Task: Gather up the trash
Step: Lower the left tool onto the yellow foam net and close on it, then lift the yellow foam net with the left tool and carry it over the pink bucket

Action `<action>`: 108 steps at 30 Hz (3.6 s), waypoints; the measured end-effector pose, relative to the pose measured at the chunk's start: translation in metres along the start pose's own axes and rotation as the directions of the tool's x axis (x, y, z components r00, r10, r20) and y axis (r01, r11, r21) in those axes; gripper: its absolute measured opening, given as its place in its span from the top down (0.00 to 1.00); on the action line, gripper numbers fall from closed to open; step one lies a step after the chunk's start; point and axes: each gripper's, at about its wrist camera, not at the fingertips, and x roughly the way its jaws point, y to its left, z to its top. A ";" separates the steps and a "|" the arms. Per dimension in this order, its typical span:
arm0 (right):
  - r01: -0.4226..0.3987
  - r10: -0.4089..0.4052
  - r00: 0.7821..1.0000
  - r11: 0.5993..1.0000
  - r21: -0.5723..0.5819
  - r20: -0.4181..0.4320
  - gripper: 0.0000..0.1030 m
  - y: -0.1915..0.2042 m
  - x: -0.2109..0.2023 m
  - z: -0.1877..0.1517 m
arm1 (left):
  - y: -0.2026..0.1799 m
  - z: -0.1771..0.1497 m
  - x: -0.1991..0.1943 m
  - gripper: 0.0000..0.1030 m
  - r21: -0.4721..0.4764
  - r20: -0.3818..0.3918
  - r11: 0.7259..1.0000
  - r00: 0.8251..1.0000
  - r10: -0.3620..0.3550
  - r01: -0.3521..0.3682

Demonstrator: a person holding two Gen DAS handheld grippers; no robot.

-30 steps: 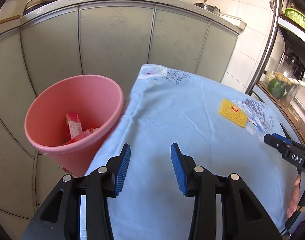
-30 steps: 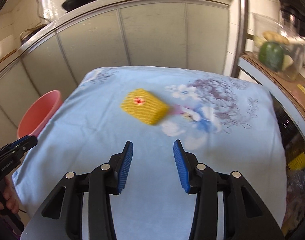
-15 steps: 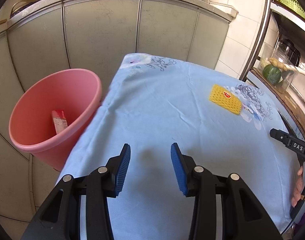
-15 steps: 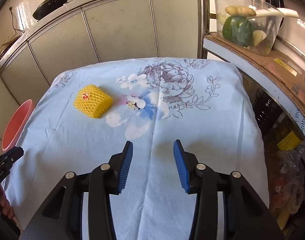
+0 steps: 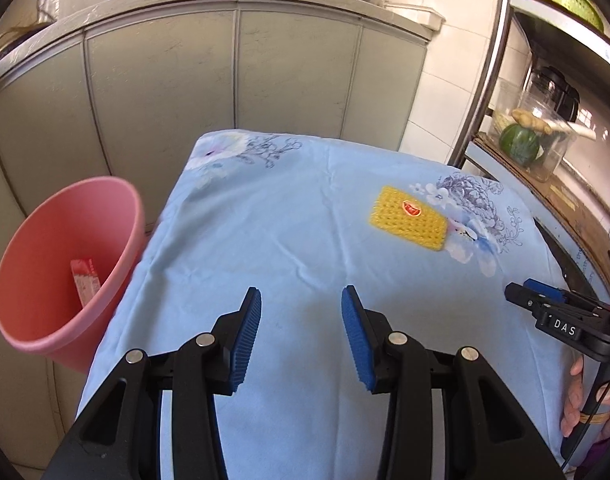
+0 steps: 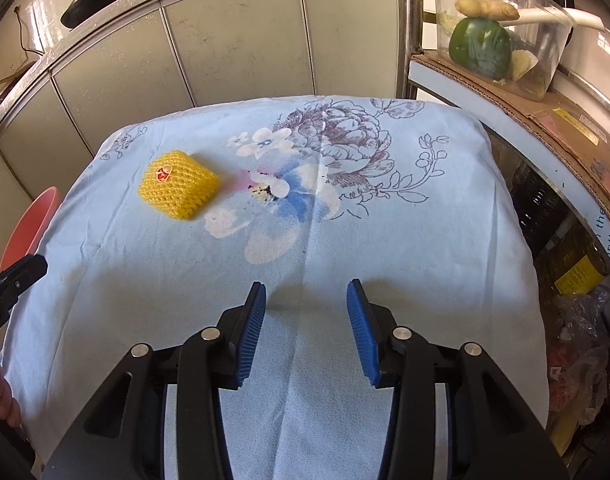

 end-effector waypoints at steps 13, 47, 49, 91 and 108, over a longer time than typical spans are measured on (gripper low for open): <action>-0.047 0.047 0.999 0.999 -0.009 0.000 0.39 0.003 0.002 0.001 | -0.054 0.036 0.045 0.60 0.098 -0.041 0.992 0.996 -0.074 0.078; -0.093 0.093 0.996 0.996 0.001 0.001 0.27 0.003 0.001 0.000 | -0.083 0.065 0.114 0.78 0.106 -0.098 0.984 0.986 -0.134 0.145; -0.094 0.094 0.996 0.996 0.002 0.001 0.27 0.003 0.001 0.000 | -0.084 0.062 0.109 0.91 0.115 -0.089 0.984 0.988 -0.126 0.136; -0.001 -0.007 0.999 0.989 -0.148 -0.053 0.08 0.031 0.015 0.000 | -0.028 0.016 -0.031 0.93 0.029 0.067 0.997 0.995 -0.078 0.077; 0.021 -0.028 0.998 0.992 -0.126 -0.060 0.03 0.034 0.016 -0.001 | 0.001 0.010 -0.055 0.93 -0.036 0.121 0.999 0.993 0.003 0.002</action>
